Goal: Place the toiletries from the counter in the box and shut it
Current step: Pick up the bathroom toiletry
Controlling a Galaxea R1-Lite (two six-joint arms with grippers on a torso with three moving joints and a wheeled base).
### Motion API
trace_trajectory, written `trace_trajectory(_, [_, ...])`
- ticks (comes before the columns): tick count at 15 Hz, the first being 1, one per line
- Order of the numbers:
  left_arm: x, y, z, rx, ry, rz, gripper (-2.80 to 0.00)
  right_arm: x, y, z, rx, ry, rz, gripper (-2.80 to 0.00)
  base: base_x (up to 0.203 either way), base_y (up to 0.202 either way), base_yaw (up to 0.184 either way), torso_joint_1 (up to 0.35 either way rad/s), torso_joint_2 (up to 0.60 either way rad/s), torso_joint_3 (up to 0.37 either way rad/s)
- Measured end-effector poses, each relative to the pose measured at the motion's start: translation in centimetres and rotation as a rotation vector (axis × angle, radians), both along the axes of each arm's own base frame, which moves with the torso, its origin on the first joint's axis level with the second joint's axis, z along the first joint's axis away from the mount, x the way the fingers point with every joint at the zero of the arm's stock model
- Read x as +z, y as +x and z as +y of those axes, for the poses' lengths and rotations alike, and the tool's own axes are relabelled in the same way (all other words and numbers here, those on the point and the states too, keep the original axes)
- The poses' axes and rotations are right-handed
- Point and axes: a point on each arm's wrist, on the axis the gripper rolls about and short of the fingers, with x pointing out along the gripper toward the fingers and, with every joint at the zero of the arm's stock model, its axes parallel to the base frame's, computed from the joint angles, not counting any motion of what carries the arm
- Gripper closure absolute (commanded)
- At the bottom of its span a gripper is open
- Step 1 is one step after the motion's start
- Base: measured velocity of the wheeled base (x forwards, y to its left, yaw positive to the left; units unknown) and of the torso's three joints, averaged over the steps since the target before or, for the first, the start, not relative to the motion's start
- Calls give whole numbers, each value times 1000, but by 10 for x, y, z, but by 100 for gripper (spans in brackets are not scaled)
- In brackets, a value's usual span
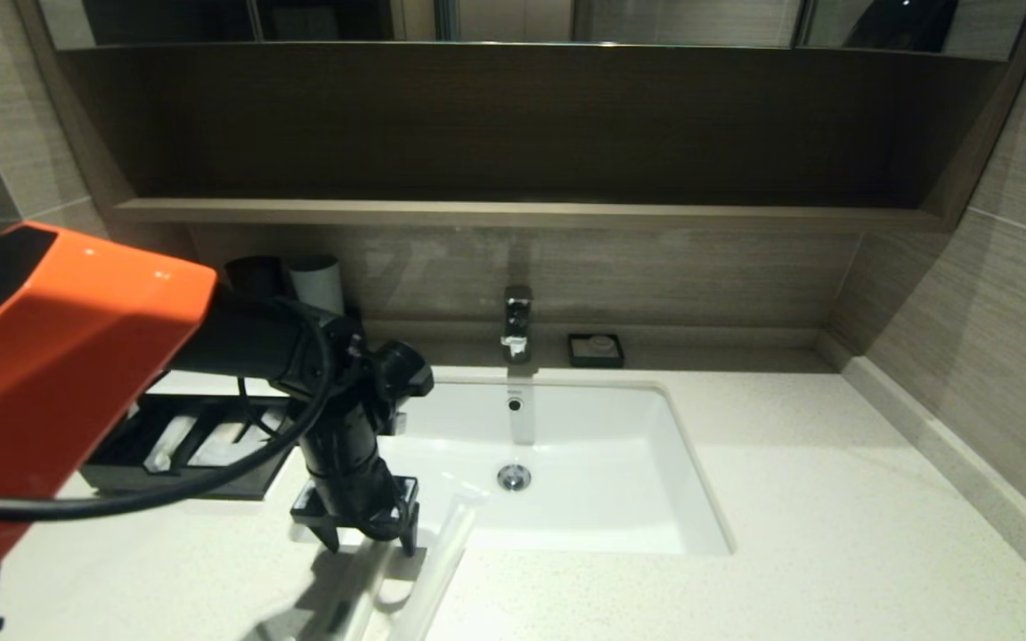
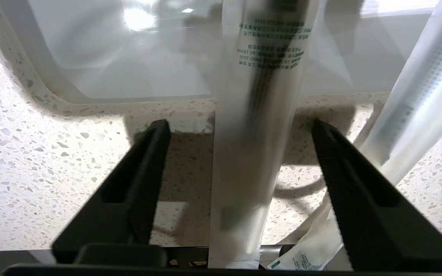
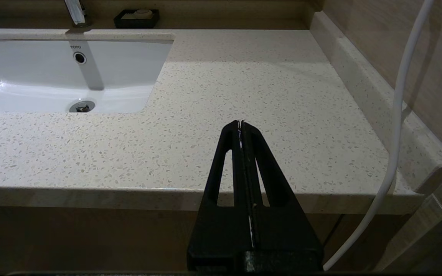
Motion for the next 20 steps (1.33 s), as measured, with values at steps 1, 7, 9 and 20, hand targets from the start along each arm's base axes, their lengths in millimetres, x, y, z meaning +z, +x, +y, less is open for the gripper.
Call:
trace_trajectory(1, [0, 0, 0, -1, 1, 0, 0, 0, 0, 0, 0, 0, 0, 0, 0, 0, 0, 0, 0, 0])
trace_trajectory(7, [4, -2, 1, 0, 5, -4, 0, 0, 0, 0, 0, 0, -1, 0, 0, 0, 0, 0, 0, 0])
trace_trajectory(9, [7, -3, 2, 1, 2, -11, 0, 0, 0, 0, 0, 0, -1, 0, 0, 0, 0, 0, 0, 0])
trace_trajectory(20, [68, -21, 37, 53, 71, -189, 0, 0, 0, 0, 0, 0, 0, 0, 0, 0, 0, 0, 0, 0])
